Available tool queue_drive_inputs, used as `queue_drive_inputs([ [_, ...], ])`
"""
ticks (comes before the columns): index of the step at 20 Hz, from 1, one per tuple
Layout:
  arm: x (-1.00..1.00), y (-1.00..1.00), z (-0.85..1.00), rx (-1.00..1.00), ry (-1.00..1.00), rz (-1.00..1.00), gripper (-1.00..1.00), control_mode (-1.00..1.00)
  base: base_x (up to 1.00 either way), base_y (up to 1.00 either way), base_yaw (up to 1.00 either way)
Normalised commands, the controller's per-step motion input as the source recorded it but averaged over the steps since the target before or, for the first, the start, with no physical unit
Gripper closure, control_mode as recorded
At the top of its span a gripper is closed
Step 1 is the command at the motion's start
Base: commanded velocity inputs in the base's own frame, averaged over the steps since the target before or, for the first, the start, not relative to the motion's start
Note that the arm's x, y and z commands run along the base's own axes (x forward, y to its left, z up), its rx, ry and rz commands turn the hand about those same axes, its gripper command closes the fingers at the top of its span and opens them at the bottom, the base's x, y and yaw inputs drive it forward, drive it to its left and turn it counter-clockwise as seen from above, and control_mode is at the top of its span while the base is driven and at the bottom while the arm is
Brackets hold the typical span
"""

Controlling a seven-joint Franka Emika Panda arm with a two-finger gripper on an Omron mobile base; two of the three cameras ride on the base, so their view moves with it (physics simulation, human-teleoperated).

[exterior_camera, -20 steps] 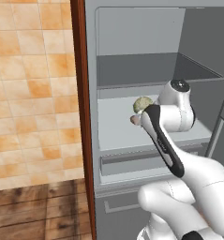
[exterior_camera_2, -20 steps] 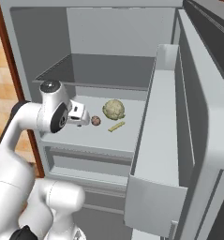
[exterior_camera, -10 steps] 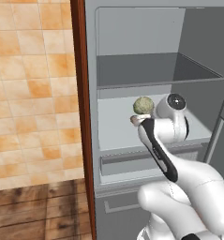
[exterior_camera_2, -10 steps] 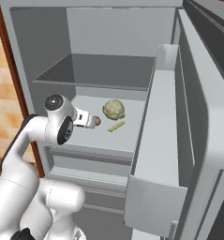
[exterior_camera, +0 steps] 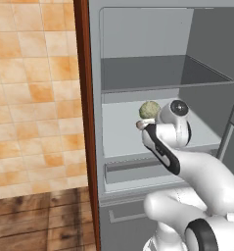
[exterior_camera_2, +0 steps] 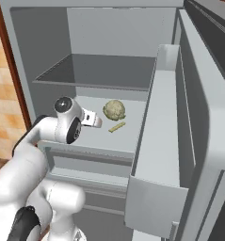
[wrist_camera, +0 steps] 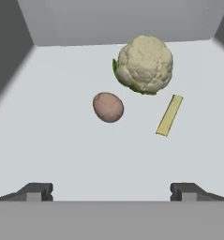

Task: Pick the egg and butter from the fridge and place them by the bowl for mixing.

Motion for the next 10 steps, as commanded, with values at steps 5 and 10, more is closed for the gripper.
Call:
queue_drive_inputs([
  [5,0.5,0.0,-0.11,0.0,0.07,0.0,-1.0,-1.0,0.0,0.0,0.0],
  [10,0.42,-0.03,-0.16,0.02,0.13,0.0,-1.0,-1.0,0.0,0.0,0.0],
])
